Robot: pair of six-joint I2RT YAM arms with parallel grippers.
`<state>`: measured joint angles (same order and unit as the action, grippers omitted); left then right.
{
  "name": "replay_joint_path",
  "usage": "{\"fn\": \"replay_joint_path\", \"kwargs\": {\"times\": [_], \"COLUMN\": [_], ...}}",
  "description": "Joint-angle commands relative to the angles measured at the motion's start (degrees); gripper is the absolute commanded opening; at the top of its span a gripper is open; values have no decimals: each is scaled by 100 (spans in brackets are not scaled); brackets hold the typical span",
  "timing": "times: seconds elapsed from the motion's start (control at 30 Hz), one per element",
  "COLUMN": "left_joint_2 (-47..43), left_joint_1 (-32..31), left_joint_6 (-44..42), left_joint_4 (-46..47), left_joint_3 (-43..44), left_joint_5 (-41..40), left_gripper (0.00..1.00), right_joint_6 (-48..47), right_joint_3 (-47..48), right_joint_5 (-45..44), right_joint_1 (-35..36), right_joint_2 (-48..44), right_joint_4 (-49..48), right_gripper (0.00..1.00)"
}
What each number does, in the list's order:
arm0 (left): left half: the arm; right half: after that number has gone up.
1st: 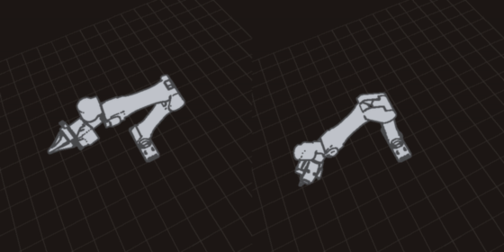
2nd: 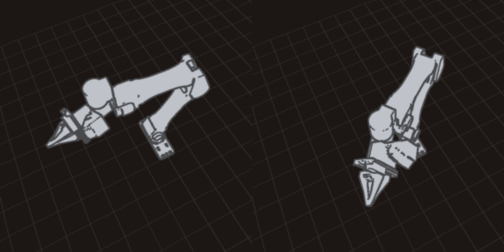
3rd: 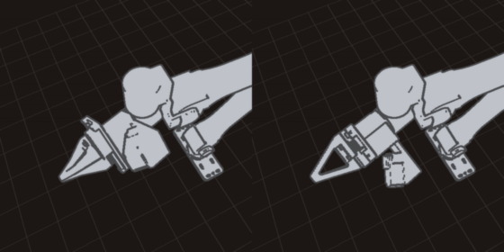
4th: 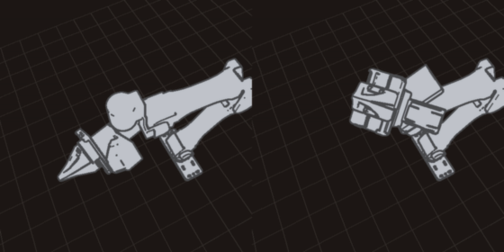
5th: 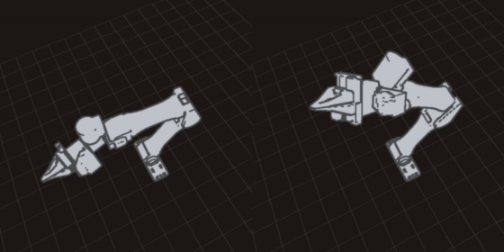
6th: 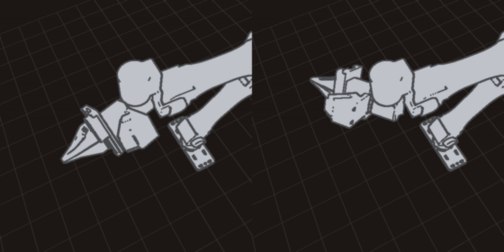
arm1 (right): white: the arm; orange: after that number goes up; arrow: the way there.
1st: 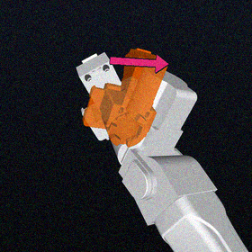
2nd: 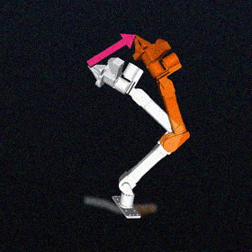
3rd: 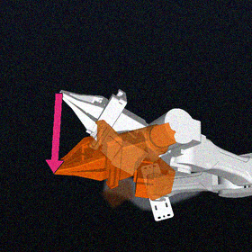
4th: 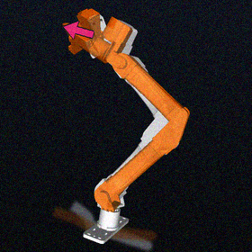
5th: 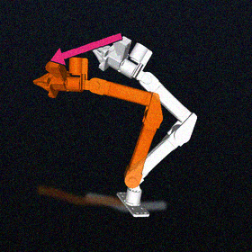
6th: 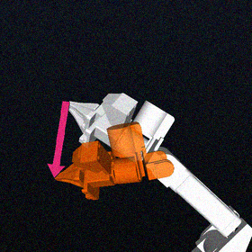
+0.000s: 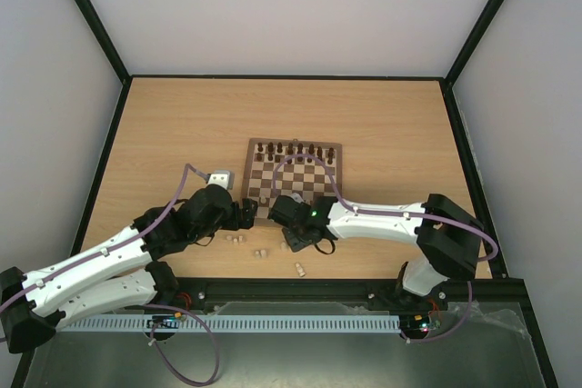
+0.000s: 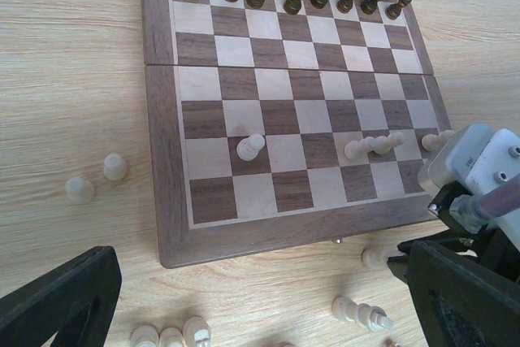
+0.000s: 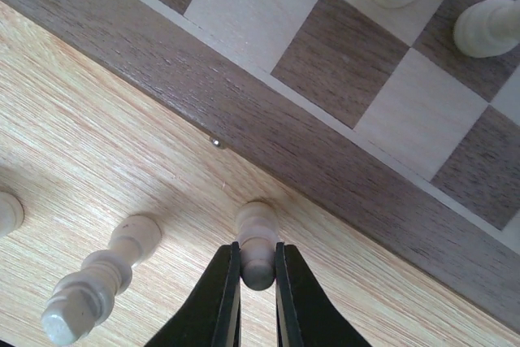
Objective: Set up the chess pieces on the board
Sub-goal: Pick up the chess piece at the center of the board, then place the chess piece on the chessboard.
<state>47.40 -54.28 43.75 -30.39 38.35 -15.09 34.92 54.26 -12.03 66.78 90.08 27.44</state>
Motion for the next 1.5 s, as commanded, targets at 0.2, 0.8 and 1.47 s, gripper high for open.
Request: {"fn": "replay_joint_path", "kwargs": {"times": [0.2, 0.8, 1.47], "left_joint_2": [42, 46, 65], "left_joint_1": [49, 49, 49], "left_joint_6": [-2, 0, -15], "left_joint_4": [38, 72, 95], "left_joint_3": [61, 24, -8], "left_joint_5": [2, 34, 43], "left_gripper": [99, 99, 99], "right_joint_6": [-62, -559, -653], "right_joint_3": [537, 593, 515], "right_joint_5": [-711, -332, -205], "right_joint_1": [-105, -946, -1044], "right_joint_2": [-465, -267, 17], "right_joint_4": [907, 721, 519], "right_gripper": [6, 6, 6]}}
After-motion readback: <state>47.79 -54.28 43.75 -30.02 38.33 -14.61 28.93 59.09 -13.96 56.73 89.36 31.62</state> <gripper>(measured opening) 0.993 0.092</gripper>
